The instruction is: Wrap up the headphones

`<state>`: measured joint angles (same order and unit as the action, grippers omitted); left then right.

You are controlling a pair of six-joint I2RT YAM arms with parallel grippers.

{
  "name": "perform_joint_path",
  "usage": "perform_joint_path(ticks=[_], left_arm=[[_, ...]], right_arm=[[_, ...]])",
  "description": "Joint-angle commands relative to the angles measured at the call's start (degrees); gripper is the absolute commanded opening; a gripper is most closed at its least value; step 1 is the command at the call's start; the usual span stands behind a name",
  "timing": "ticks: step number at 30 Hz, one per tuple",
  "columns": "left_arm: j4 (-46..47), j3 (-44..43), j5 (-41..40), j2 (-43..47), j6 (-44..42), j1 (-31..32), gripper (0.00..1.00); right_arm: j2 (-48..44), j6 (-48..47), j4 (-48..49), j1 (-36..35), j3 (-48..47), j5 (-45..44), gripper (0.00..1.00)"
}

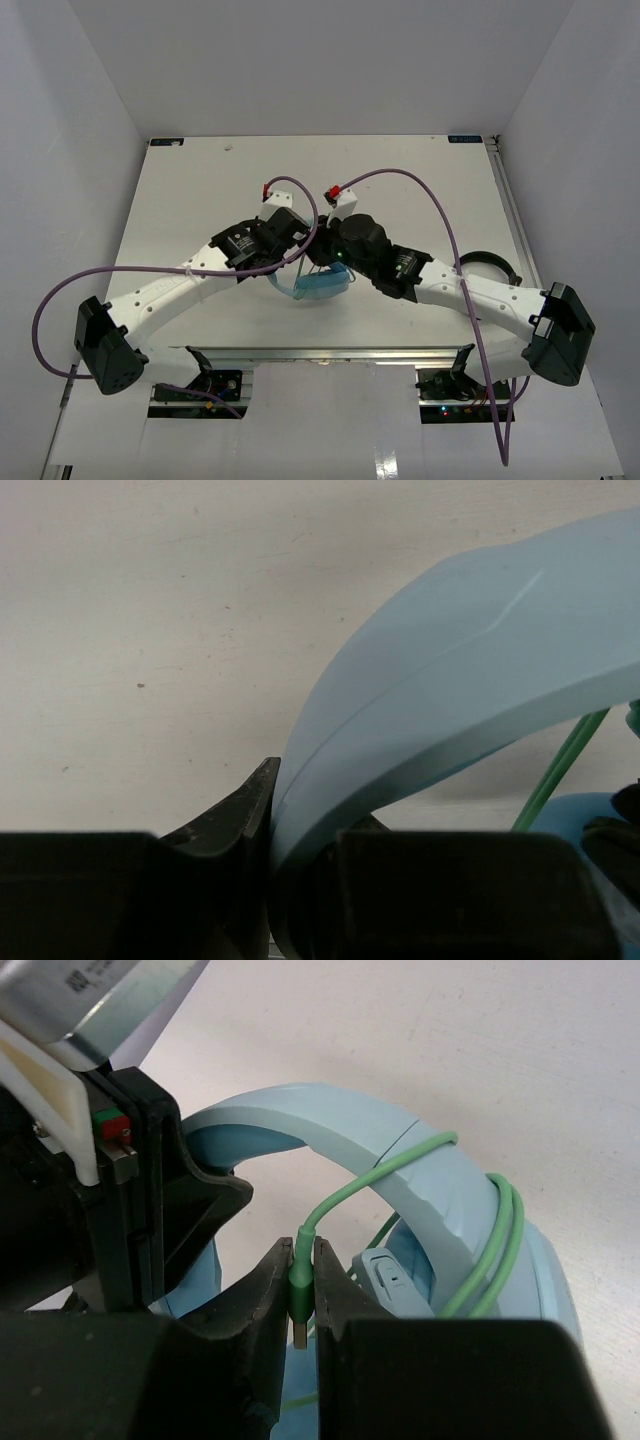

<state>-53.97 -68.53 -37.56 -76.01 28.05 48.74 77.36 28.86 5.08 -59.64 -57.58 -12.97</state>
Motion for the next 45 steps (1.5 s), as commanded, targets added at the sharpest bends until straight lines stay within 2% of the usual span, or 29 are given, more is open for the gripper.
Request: perform_joint_path(ticks=[1, 9, 16, 26, 38, 45], left_arm=[[13.71, -0.33, 4.64, 6.69, 6.42, -0.75, 0.0], [15.93, 0.88, 5.98, 10.8, 9.51, -0.82, 0.0], [15.91, 1.05, 3.01, 12.26, 10.3, -0.76, 0.0], [14.93, 1.36, -1.15, 16.1, 10.95, -0.77, 0.0], [14.51, 1.56, -2.6, 17.82, 11.06, -0.8, 0.0], [15.23, 1.18, -2.5, 15.93, 11.69, -0.84, 0.0]], right_arm=[[0.13, 1.43, 1.5, -3.93, 1.36, -2.45, 0.08], [-2.53, -0.14, 3.39, -4.26, 5.26, -8.37, 0.08], [-3.58, 1.41, 0.0, -4.26, 6.31, -15.19, 0.08], [-6.45, 4.07, -0.69, -4.19, 8.71, -20.27, 0.08], [-6.83, 3.92, -0.69, -4.26, 9.32, -20.43, 0.08], [-4.01, -2.05, 4.36, -4.89, 6.62, -10.78, 0.08]])
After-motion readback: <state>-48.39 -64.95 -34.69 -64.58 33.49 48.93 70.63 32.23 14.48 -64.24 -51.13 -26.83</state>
